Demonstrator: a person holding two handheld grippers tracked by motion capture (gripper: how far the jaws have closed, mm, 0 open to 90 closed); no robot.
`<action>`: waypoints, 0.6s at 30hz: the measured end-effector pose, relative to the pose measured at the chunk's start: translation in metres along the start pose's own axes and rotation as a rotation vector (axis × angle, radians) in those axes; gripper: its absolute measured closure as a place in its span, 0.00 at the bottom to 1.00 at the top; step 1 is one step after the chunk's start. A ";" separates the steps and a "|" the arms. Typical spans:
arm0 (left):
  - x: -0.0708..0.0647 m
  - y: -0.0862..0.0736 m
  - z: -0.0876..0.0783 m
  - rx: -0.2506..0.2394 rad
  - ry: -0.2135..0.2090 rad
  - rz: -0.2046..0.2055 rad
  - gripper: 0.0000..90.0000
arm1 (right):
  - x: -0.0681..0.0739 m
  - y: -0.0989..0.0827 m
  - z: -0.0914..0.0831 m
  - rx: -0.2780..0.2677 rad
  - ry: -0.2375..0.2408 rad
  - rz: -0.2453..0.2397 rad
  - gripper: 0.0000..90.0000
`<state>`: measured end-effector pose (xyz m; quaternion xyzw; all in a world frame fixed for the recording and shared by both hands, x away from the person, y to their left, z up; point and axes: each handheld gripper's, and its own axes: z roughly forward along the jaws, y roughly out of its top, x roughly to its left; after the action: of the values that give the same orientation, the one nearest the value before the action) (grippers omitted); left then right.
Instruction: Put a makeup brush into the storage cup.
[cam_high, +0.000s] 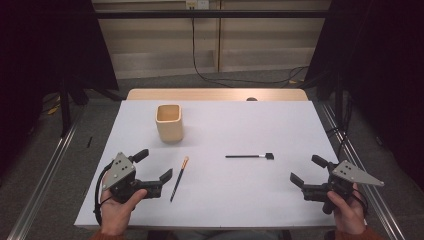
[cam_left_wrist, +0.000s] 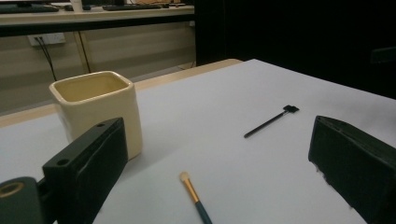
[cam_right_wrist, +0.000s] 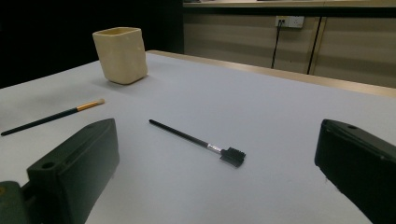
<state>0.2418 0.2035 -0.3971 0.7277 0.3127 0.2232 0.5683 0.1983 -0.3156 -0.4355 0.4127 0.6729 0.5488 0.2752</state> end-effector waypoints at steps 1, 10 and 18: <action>0.000 0.001 0.003 0.003 -0.002 -0.004 0.05 | 0.000 0.000 0.000 0.000 0.000 0.000 0.00; 0.009 0.008 0.021 0.080 -0.009 0.048 0.05 | 0.000 -0.001 0.001 0.010 -0.004 0.006 0.00; 0.018 0.009 0.028 0.138 -0.016 0.022 0.03 | 0.000 -0.001 0.001 0.009 -0.001 0.009 0.00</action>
<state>0.2754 0.1953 -0.3960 0.7701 0.3149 0.2015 0.5169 0.1985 -0.3151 -0.4365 0.4171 0.6733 0.5468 0.2713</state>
